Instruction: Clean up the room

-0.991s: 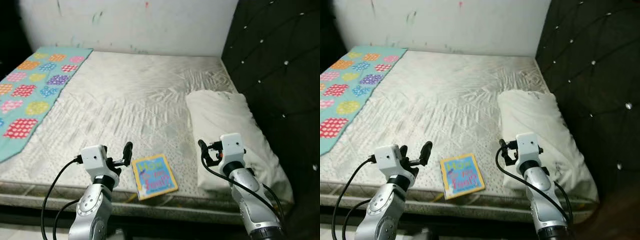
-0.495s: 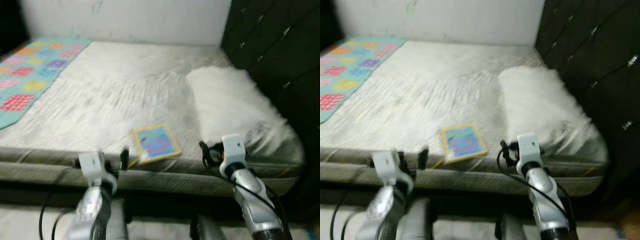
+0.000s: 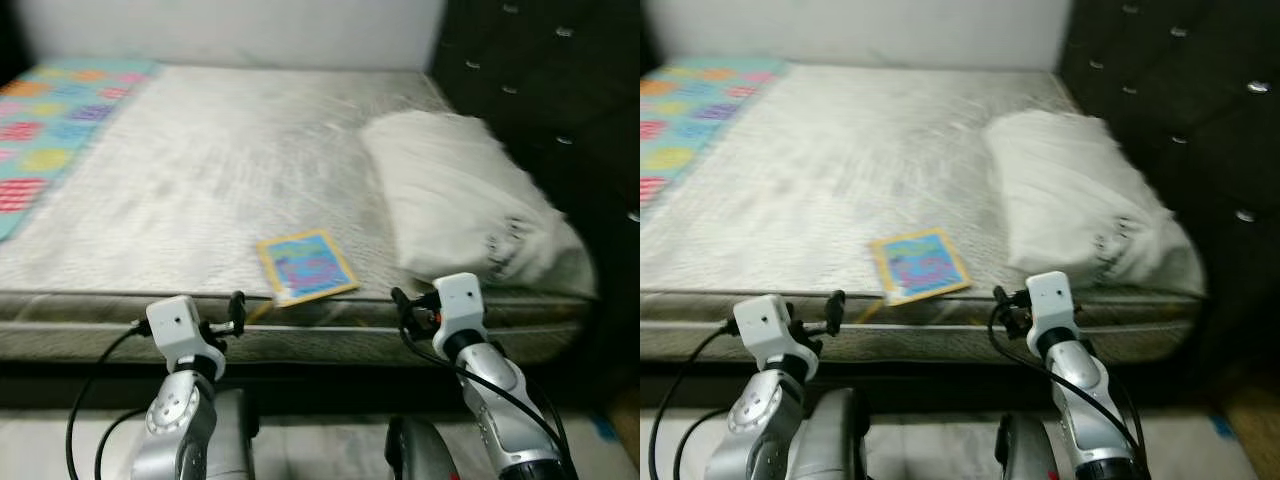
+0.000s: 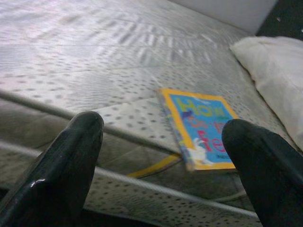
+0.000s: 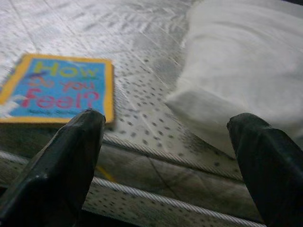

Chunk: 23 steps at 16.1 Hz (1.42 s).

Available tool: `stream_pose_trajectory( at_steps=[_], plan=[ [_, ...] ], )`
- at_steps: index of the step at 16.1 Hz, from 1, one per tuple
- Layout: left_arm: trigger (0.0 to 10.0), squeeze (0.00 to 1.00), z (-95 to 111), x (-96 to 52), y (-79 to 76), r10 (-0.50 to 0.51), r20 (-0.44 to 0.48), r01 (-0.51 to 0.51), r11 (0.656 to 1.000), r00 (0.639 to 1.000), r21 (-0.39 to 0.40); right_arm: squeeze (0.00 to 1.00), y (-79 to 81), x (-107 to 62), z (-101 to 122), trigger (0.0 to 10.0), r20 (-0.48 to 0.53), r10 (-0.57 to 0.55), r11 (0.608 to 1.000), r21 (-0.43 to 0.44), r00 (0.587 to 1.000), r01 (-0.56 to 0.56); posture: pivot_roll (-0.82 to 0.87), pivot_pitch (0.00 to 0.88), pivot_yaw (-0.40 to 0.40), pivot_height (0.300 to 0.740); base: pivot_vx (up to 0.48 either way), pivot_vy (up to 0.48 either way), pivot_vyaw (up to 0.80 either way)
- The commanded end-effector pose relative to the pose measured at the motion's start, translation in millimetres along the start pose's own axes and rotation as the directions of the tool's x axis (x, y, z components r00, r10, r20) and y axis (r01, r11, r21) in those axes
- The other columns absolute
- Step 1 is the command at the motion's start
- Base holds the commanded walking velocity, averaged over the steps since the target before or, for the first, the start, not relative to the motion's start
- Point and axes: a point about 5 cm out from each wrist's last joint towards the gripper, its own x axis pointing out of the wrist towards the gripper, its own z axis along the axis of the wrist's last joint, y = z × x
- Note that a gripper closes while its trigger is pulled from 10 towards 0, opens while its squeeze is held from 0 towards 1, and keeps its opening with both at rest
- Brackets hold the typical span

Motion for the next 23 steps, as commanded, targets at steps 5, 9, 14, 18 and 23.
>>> stream_pose_trajectory(
  at_steps=[5,9,14,18,23],
  plan=[
    [10.0,0.0,-7.6,7.3,-8.8,-0.014,-0.044,0.013,0.999,0.999,-0.031,0.0,0.7,-1.2,8.0,10.0,0.046,0.018,1.0,-0.005,0.999,-0.018,-0.07,0.0,-0.023,0.507,0.0,0.0,0.0],
    [10.0,0.0,-10.3,14.4,-14.7,-0.03,-0.05,0.028,0.999,0.998,-0.037,0.0,2.0,-3.5,12.1,10.0,0.072,0.034,0.999,0.015,0.997,-0.035,-0.08,0.0,-0.025,0.477,0.0,0.0,0.0],
    [10.0,0.0,-17.8,25.3,-20.8,-0.07,-0.071,0.063,0.993,0.995,-0.095,0.0,0.0,-9.5,12.8,10.0,0.073,0.027,0.999,0.015,0.997,-0.028,-0.12,0.0,-0.032,0.472,0.0,0.0,0.0],
    [10.0,0.0,-34.1,43.9,-39.4,-0.17,-0.167,0.153,0.982,0.971,-0.106,0.0,-12.7,-26.3,18.6,10.0,0.076,-0.001,1.0,0.002,0.997,0.001,-0.19,0.005,-0.031,0.472,0.0,0.0,0.0],
    [10.0,0.0,-49.2,60.7,-62.1,-0.244,-0.305,0.216,0.969,0.92,-0.122,0.0,-23.9,-43.2,24.2,10.0,0.067,-0.026,1.0,-0.012,0.997,0.027,-0.26,0.017,-0.025,0.472,0.0,0.0,0.0]
  ],
)
